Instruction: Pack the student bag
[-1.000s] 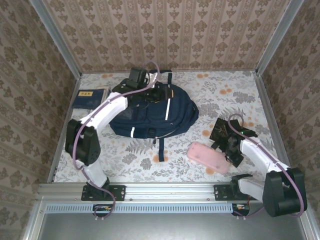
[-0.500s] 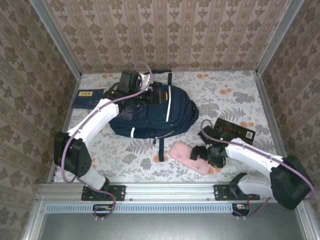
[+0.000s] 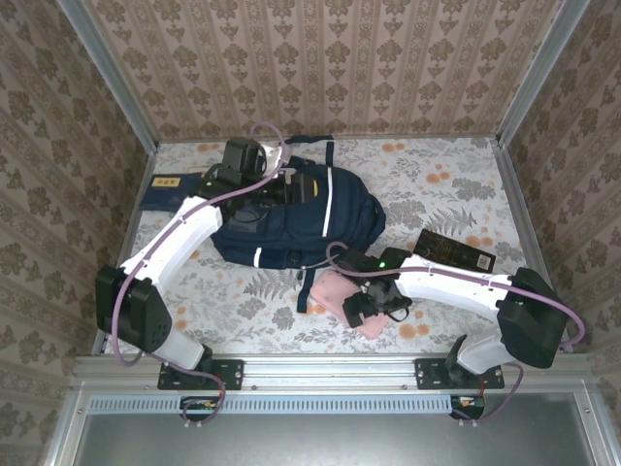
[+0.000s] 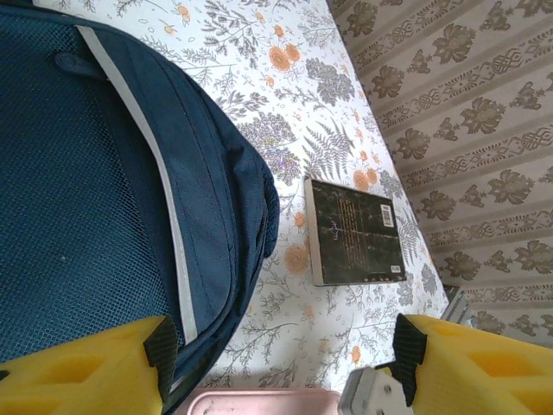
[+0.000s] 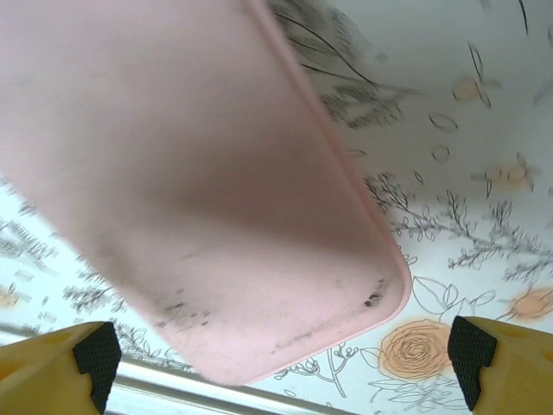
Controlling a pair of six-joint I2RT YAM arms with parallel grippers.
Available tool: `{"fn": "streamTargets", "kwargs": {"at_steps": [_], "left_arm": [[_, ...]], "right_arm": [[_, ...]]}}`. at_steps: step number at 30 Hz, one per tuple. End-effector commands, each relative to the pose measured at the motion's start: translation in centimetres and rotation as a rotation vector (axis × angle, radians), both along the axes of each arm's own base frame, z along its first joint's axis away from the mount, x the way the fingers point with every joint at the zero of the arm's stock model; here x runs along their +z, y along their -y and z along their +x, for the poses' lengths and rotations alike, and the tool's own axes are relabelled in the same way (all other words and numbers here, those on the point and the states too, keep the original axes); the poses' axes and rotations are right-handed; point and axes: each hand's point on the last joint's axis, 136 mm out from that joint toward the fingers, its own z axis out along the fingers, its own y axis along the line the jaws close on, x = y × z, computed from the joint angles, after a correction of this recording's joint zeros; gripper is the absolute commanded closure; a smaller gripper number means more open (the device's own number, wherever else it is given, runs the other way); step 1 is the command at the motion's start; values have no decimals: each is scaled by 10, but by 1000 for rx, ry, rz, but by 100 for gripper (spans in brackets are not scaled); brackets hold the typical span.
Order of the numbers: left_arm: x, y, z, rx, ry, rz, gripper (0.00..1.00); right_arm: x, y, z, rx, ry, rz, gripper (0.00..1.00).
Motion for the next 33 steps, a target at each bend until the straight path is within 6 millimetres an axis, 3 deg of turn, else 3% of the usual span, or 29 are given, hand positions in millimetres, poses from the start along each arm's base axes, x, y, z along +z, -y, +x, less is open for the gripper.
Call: {"fn": "streamTargets", "kwargs": {"at_steps": [1, 5, 11, 12, 33], "left_arm": [[13, -5, -4, -18, 64, -22, 30], [16, -6, -5, -22, 74, -41, 30], [24, 1, -15, -84, 87, -103, 31], [25, -6, -8, -63, 88, -109, 31], [17, -6, -6, -67, 66, -115, 31]], "right_arm": [[14, -8, 9, 208, 56, -71, 0], [5, -21, 15, 346, 41, -92, 0], [-2, -23, 36, 476, 74, -183, 0], [-4, -25, 37, 477, 65, -170, 0], [-61, -37, 23, 428, -121, -77, 0]]}}
